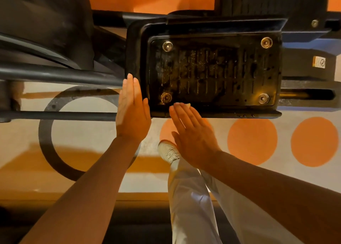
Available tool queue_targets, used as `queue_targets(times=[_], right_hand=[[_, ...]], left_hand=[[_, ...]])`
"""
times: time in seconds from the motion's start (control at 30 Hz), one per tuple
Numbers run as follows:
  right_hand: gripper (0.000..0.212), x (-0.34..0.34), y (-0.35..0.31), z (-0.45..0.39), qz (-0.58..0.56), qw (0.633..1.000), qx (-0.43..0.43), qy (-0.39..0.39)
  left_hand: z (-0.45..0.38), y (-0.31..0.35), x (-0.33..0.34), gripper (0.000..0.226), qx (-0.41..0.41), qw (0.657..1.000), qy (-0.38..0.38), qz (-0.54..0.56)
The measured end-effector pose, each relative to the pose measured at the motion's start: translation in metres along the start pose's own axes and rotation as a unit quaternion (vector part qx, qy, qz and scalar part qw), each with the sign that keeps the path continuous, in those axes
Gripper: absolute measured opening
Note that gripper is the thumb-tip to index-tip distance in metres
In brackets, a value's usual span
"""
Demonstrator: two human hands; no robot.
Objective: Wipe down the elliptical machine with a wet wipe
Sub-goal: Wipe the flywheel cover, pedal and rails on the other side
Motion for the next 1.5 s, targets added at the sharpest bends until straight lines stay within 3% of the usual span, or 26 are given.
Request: queue_targets(times=[0.3, 0.5, 0.67, 0.93, 1.2, 1.33, 1.5], right_hand=[[0.066, 0.012, 0.113, 0.078, 0.038, 0.996, 0.072, 0.038], [0.067, 0.018, 0.128, 0.095, -0.007, 0.989, 0.14, 0.045], [0.071, 0.014, 0.111, 0.09, -0.09, 0.97, 0.202, 0.1], [0.059, 0.007, 0.061, 0.055, -0.107, 0.983, 0.081, 0.128], [0.064, 0.004, 0.144, 0.11, -0.125, 0.97, 0.163, 0.133], [0.056, 0.0, 0.156, 0.114, -0.146, 0.973, 0.132, 0.123], [0.037, -0.026, 0.157, 0.105, -0.173, 0.967, 0.09, 0.165]], left_hand=[[0.001, 0.004, -0.001, 0.06, -0.007, 1.0, -0.003, -0.02], [0.002, 0.004, -0.002, 0.063, -0.01, 0.999, -0.014, -0.032], [0.004, 0.001, 0.0, 0.06, 0.007, 0.998, -0.029, -0.057], [0.007, 0.002, 0.0, 0.059, 0.016, 0.997, -0.038, -0.067], [0.009, 0.005, 0.001, 0.058, 0.015, 0.995, -0.035, -0.089], [0.008, 0.006, -0.001, 0.058, 0.001, 0.996, -0.039, -0.083], [0.012, 0.014, -0.005, 0.053, 0.002, 0.996, -0.035, -0.077]])
Point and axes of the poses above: each hand's wrist, its own z-axis away from the middle knuckle, its own x-axis out of the palm, y = z × x, the point moved 8 cm from there along -z, towards the middle knuckle, and after that the axes turned 13 degrees about -y, right-handed, at the moved point
